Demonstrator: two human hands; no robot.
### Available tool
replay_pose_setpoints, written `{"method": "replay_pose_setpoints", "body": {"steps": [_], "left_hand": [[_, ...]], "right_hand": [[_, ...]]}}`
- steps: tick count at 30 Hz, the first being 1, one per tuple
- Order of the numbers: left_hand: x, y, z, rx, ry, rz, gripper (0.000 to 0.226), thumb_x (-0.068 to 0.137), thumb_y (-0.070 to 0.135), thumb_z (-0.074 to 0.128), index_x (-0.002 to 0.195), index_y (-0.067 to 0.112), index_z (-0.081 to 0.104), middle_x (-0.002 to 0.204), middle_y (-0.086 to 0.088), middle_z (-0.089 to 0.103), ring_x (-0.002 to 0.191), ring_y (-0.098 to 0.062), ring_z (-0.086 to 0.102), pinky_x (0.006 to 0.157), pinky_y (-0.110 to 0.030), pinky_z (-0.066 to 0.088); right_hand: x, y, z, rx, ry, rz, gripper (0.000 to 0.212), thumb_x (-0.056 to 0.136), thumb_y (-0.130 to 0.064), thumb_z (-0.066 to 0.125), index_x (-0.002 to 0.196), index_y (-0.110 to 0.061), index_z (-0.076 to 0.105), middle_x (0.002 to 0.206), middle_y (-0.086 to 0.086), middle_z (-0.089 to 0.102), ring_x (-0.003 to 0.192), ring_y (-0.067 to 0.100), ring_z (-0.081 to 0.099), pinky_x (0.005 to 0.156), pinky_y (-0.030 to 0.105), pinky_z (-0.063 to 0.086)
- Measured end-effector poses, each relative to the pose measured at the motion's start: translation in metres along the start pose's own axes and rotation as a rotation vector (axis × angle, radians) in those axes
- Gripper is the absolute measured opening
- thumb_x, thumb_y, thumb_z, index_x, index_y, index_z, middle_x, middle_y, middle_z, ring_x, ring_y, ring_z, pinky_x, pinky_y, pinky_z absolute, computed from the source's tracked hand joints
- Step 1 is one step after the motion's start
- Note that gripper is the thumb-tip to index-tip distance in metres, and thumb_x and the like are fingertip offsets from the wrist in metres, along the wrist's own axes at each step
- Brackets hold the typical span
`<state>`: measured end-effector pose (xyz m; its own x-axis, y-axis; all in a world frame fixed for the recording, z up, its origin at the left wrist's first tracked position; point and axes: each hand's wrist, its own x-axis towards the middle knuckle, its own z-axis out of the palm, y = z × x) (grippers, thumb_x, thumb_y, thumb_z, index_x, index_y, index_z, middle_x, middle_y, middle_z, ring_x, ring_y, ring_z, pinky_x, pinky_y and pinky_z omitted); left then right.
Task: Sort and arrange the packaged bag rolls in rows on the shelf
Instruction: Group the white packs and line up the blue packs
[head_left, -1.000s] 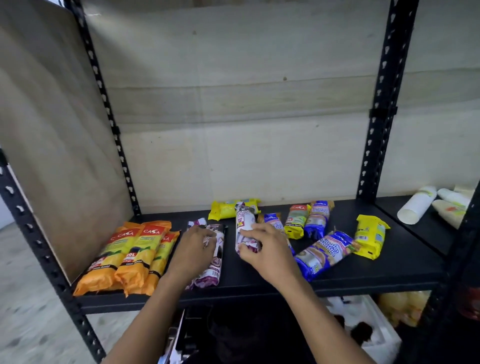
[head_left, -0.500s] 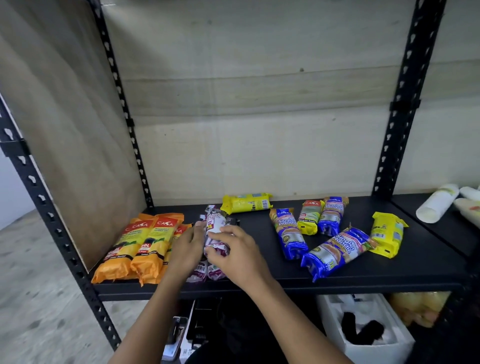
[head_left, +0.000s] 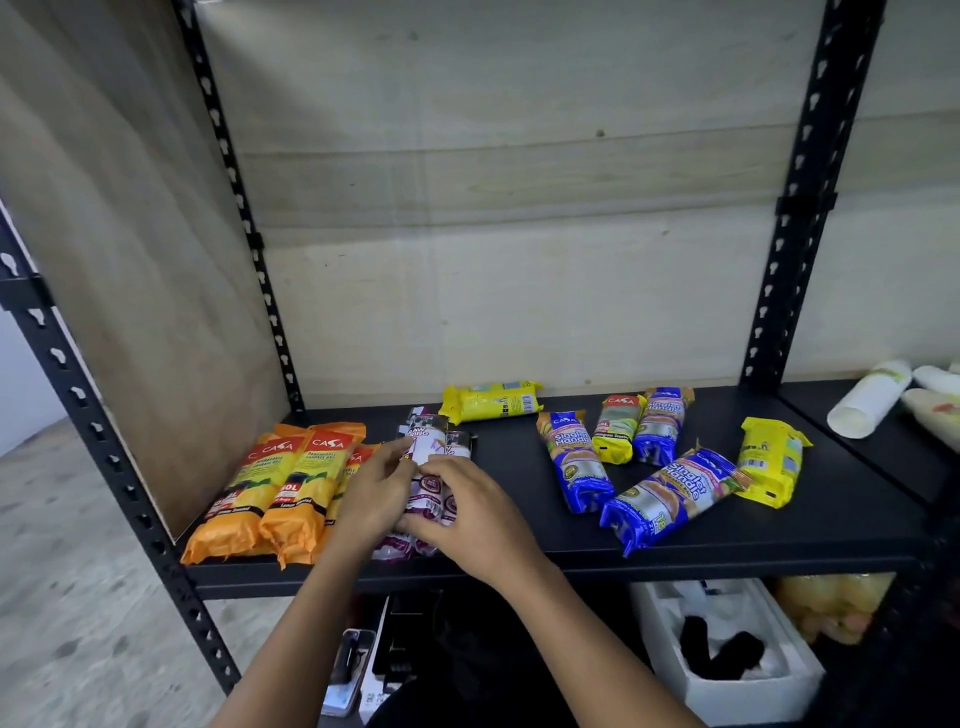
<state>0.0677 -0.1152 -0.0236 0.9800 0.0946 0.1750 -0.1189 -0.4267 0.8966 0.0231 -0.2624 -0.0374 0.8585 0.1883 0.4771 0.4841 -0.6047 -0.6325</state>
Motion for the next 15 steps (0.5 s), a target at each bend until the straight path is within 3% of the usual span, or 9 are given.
{"method": "replay_pose_setpoints", "body": {"steps": [2, 4, 6, 9, 13, 15], "left_hand": [[-0.002, 0.001, 0.001, 0.017, 0.014, 0.029, 0.038, 0.095, 0.025, 0.049, 0.132, 0.027, 0.056, 0.125, 0.003, 0.060, 0.101, -0.005, 0.058, 0.079, -0.024, 0.049], [-0.003, 0.002, 0.000, 0.035, 0.046, 0.093, 0.041, 0.089, 0.032, 0.050, 0.129, 0.030, 0.058, 0.129, 0.003, 0.060, 0.114, -0.011, 0.057, 0.095, -0.038, 0.050], [-0.007, 0.005, 0.001, 0.063, 0.065, 0.134, 0.037, 0.086, 0.033, 0.051, 0.120, 0.034, 0.063, 0.131, 0.004, 0.060, 0.121, -0.013, 0.054, 0.102, -0.045, 0.045], [-0.013, 0.013, 0.004, 0.101, 0.084, 0.196, 0.027, 0.090, 0.022, 0.056, 0.111, 0.033, 0.068, 0.126, 0.006, 0.061, 0.118, -0.011, 0.053, 0.099, -0.037, 0.045], [-0.012, 0.023, 0.006, 0.214, 0.111, 0.305, 0.022, 0.090, 0.020, 0.057, 0.105, 0.030, 0.070, 0.119, 0.008, 0.061, 0.107, -0.004, 0.051, 0.082, -0.018, 0.037], [-0.009, 0.028, 0.010, 0.250, 0.119, 0.343, 0.021, 0.090, 0.019, 0.057, 0.103, 0.027, 0.072, 0.118, 0.007, 0.063, 0.108, -0.007, 0.055, 0.082, -0.019, 0.039]], "right_hand": [[-0.001, 0.001, -0.005, 0.017, -0.031, 0.001, 0.063, 0.078, -0.060, 0.072, 0.131, -0.032, 0.053, 0.135, -0.016, 0.050, 0.120, 0.006, 0.051, 0.096, 0.030, 0.048], [-0.001, 0.004, -0.008, 0.029, -0.033, 0.011, 0.059, 0.080, -0.058, 0.070, 0.130, -0.033, 0.053, 0.133, -0.017, 0.048, 0.120, 0.004, 0.051, 0.097, 0.031, 0.048], [-0.001, 0.005, -0.013, 0.038, -0.019, 0.033, 0.053, 0.083, -0.053, 0.069, 0.129, -0.032, 0.055, 0.130, -0.016, 0.048, 0.118, 0.003, 0.051, 0.096, 0.030, 0.047], [0.001, 0.004, -0.021, 0.050, -0.026, 0.052, 0.048, 0.086, -0.048, 0.068, 0.129, -0.032, 0.057, 0.128, -0.014, 0.051, 0.116, 0.004, 0.051, 0.095, 0.028, 0.047], [-0.001, 0.005, -0.040, 0.000, -0.005, 0.076, 0.035, 0.092, -0.043, 0.058, 0.125, -0.033, 0.059, 0.122, -0.014, 0.054, 0.110, 0.004, 0.054, 0.090, 0.034, 0.051], [-0.002, 0.012, -0.057, -0.084, 0.041, 0.109, 0.029, 0.094, -0.038, 0.056, 0.121, -0.032, 0.062, 0.116, -0.011, 0.056, 0.106, 0.006, 0.055, 0.087, 0.036, 0.052]]}}
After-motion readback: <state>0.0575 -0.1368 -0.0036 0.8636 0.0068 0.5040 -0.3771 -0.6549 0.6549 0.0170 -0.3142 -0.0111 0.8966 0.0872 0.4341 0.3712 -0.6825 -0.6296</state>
